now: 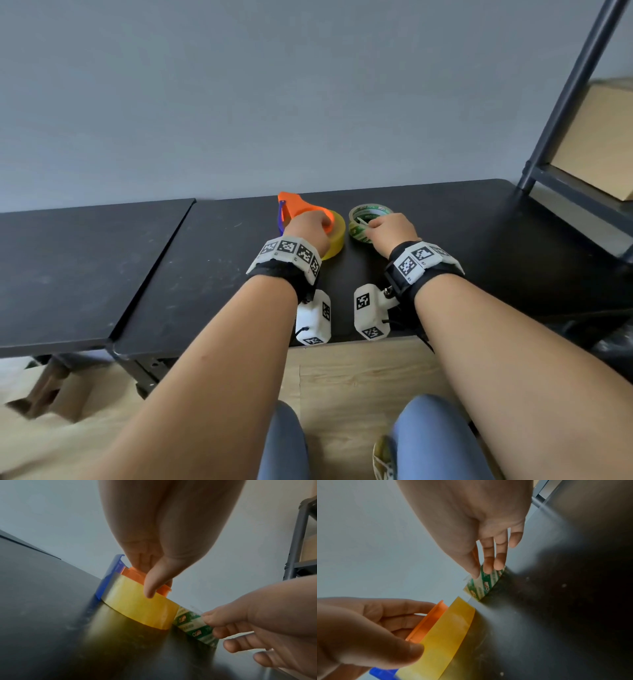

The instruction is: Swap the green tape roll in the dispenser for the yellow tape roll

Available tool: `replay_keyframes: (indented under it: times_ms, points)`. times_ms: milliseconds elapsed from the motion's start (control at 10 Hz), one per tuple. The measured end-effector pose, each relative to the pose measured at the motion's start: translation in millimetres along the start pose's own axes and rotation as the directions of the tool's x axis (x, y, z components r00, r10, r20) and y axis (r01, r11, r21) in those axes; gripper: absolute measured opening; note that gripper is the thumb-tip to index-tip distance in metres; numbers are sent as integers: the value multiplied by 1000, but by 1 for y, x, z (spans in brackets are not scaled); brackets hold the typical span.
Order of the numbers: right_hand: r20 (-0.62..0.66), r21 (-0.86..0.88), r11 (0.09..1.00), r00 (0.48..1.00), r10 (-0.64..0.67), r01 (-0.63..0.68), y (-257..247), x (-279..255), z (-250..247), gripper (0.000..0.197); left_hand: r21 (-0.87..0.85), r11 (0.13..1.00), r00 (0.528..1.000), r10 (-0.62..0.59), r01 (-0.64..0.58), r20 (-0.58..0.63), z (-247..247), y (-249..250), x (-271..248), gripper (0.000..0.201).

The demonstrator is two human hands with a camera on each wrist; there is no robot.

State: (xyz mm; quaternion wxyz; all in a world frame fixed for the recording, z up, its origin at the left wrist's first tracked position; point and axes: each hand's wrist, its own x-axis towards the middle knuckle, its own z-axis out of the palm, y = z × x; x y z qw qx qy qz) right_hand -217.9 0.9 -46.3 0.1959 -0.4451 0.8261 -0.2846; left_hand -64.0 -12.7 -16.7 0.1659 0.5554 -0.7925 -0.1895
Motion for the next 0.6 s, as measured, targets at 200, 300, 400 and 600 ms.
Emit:
replay_keyframes:
  times_ms: [200, 300, 400, 600]
  points:
    - [41, -40, 998, 998, -45, 47, -1, 0, -2, 33, 35, 999, 1000, 9, -9, 11, -1, -1, 0, 46]
    - [51, -8, 998, 997, -55, 55, 1, -4, -5, 48, 40, 999, 1000, 3, -4, 6, -5, 2, -7, 45]
    - [31, 61, 997, 998, -58, 56, 2, -10, -9, 61, 45, 999, 1000, -3, 3, 3, -6, 5, -13, 43]
    - [1, -8, 992, 992, -124, 124, -1, -25, -21, 42, 97, 994, 997, -62, 57, 52, -10, 10, -13, 50]
